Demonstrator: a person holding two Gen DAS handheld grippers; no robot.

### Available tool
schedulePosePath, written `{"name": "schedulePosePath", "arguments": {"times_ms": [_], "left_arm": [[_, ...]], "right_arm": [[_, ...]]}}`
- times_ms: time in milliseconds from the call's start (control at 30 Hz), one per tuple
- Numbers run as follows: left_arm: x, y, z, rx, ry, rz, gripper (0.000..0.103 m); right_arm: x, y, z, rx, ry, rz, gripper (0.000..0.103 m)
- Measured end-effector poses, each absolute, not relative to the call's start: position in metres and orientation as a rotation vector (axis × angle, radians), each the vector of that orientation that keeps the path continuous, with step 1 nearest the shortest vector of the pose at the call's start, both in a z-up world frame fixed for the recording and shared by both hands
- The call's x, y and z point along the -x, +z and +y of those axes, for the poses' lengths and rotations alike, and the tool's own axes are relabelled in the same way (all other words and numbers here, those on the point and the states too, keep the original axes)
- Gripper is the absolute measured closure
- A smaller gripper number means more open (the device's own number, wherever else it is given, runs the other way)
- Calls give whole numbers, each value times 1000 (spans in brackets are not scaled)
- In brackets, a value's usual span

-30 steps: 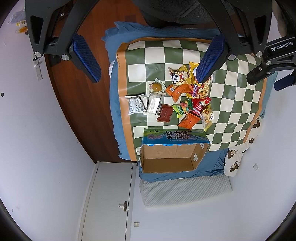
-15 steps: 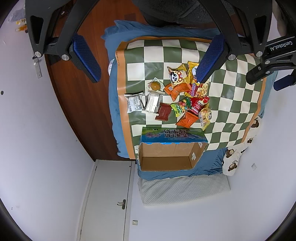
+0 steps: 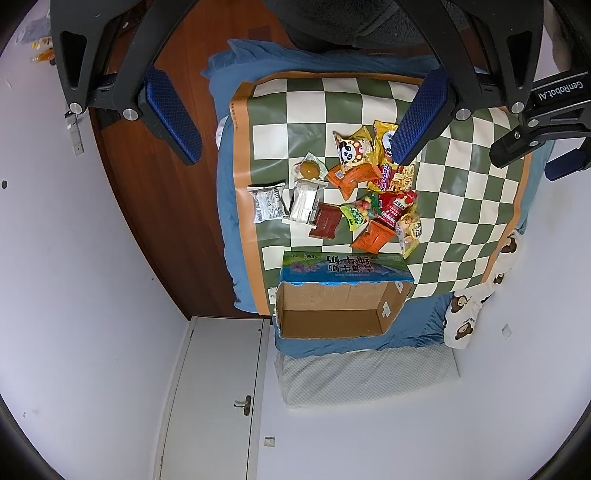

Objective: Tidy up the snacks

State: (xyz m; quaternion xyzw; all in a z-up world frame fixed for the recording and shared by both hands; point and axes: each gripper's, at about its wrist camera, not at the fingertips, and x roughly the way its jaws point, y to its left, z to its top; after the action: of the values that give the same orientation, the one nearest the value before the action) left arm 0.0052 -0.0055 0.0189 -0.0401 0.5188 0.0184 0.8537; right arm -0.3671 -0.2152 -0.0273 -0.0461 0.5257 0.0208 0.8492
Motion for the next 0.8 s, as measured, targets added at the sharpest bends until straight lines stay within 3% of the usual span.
{"name": "schedulePosePath", "arguments": {"times_ms": [800], "left_arm": [[-13,16,-7,79,28,1074,0]], "right_arm": [[364,-27,-217,92,40,1099,0]]}}
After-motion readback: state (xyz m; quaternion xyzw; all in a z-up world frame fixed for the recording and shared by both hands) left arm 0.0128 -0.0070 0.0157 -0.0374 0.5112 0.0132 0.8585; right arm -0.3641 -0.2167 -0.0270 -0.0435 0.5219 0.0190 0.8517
